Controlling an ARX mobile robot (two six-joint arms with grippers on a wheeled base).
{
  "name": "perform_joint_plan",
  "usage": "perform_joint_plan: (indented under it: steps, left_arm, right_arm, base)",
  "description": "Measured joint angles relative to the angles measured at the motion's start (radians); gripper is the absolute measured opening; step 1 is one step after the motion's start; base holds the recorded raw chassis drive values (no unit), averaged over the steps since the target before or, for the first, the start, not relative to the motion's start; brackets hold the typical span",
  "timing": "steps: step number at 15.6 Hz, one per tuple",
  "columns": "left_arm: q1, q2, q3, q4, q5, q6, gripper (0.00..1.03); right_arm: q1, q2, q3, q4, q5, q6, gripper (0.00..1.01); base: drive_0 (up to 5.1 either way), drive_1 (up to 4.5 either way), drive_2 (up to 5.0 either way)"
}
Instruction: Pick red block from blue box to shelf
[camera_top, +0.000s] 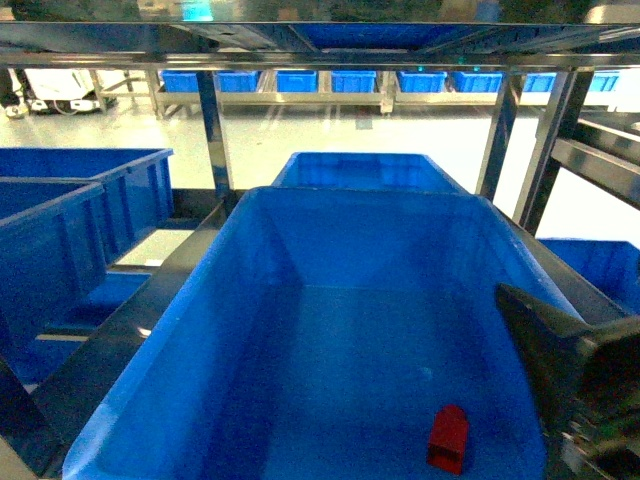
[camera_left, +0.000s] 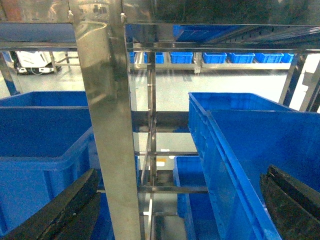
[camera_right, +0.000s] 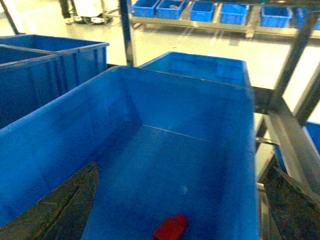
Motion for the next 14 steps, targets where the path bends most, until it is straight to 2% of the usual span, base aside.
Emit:
perform_joint_plan:
  steps: [1, 2, 3, 4, 5, 6, 8, 9, 10, 12, 14]
  left_arm:
    - [0.000, 0.000, 0.000, 0.000, 0.000, 0.000, 0.98]
    - [0.000, 0.000, 0.000, 0.000, 0.000, 0.000, 0.98]
    - [0.000, 0.000, 0.000, 0.000, 0.000, 0.000, 0.98]
    - [0.000, 0.000, 0.000, 0.000, 0.000, 0.000, 0.98]
    - [0.000, 0.000, 0.000, 0.000, 0.000, 0.000, 0.98]
    - [0.000, 0.000, 0.000, 0.000, 0.000, 0.000, 0.98]
    - [0.000, 0.000, 0.000, 0.000, -0.001, 0.000, 0.98]
    - [0.000, 0.000, 0.000, 0.000, 0.000, 0.000, 0.98]
    - [0.000, 0.000, 0.000, 0.000, -0.001, 0.000, 0.98]
    - [0.000, 0.000, 0.000, 0.000, 0.000, 0.000, 0.98]
    - [0.000, 0.000, 0.000, 0.000, 0.000, 0.000, 0.98]
  right_arm:
    - [0.033, -0.089, -0.047, -0.012, 0.068, -0.009, 0.98]
    - [0.081, -0.193, -0.103, 0.004, 0.152, -0.047, 0.98]
    - [0.101, -0.304, -0.140, -0.029, 0.224, -0.085, 0.98]
    - [0.100, -0.412, -0.169, -0.110, 0.279, -0.107, 0.98]
    - [0.102, -0.570, -0.190, -0.240, 0.327, -0.124, 0.98]
    - [0.101, -0.728, -0.191, -0.349, 0.344, -0.127, 0.98]
    - [0.025, -0.968, -0.194, -0.516, 0.328, -0.136, 0.98]
    - [0.004, -1.058, -0.192, -0.599, 0.327, -0.132, 0.97]
    - [-0.007, -1.172, -0.191, -0.783, 0.312, -0.108, 0.85]
    - [-0.130, -1.276, -0.191, -0.904, 0.213, -0.090, 0.61]
    - [-0.215, -1.305, -0.191, -0.936, 0.114, -0.088, 0.37]
  base:
    - [0.0, 0.00, 0.0]
    - [0.0, 0.00, 0.0]
    - [0.0, 0.00, 0.0]
    - [0.0, 0.00, 0.0]
    - [0.0, 0.00, 0.0]
    - [0.0, 0.00, 0.0]
    - [0.0, 0.00, 0.0]
    - [0.0, 0.00, 0.0]
    - [0.0, 0.00, 0.0]
    - [0.0, 0.00, 0.0]
    - [0.0, 0.00, 0.0]
